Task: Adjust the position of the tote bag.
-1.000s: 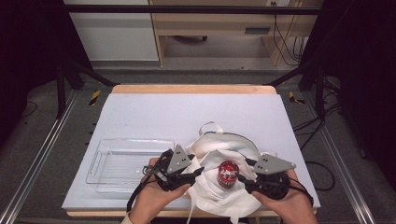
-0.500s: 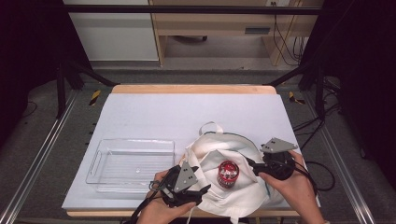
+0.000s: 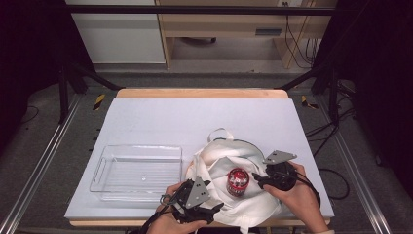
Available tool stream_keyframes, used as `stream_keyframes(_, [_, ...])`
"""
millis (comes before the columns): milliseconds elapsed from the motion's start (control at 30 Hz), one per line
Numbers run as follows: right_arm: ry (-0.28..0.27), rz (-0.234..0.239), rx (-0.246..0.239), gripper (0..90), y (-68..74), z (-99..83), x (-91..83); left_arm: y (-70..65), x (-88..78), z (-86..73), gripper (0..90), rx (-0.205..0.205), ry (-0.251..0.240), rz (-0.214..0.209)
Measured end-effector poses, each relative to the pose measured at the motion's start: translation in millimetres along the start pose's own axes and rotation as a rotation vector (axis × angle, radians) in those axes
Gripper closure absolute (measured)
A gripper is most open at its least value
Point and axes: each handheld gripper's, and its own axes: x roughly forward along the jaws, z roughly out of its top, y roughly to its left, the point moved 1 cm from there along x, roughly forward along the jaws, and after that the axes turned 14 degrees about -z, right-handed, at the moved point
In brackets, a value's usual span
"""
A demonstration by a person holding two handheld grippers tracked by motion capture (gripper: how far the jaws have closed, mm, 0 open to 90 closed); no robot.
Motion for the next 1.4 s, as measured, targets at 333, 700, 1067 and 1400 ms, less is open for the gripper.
stream_keyframes(333, [0.01, 0.001, -0.016, 42.5, 6.1, -5.9, 7.2, 3.5, 8.9, 3.6, 24.4, 0.033, 0.002, -0.023])
stream_keyframes(700, [0.038, -0.007, -0.012, 57.0, 7.7, -6.7, 12.1, 2.9, 21.7, -10.2, 34.5, 0.025, 0.057, -0.044])
stream_keyframes(1067, [0.07, -0.002, -0.031, 75.0, 10.9, -4.5, 16.9, 7.6, 30.0, -18.4, 65.1, 0.002, 0.108, -0.032])
stream_keyframes(1400, [0.045, -0.009, 0.029, 78.0, 1.7, -3.1, 13.2, 11.6, 28.6, -20.3, 85.7, -0.034, 0.117, -0.008])
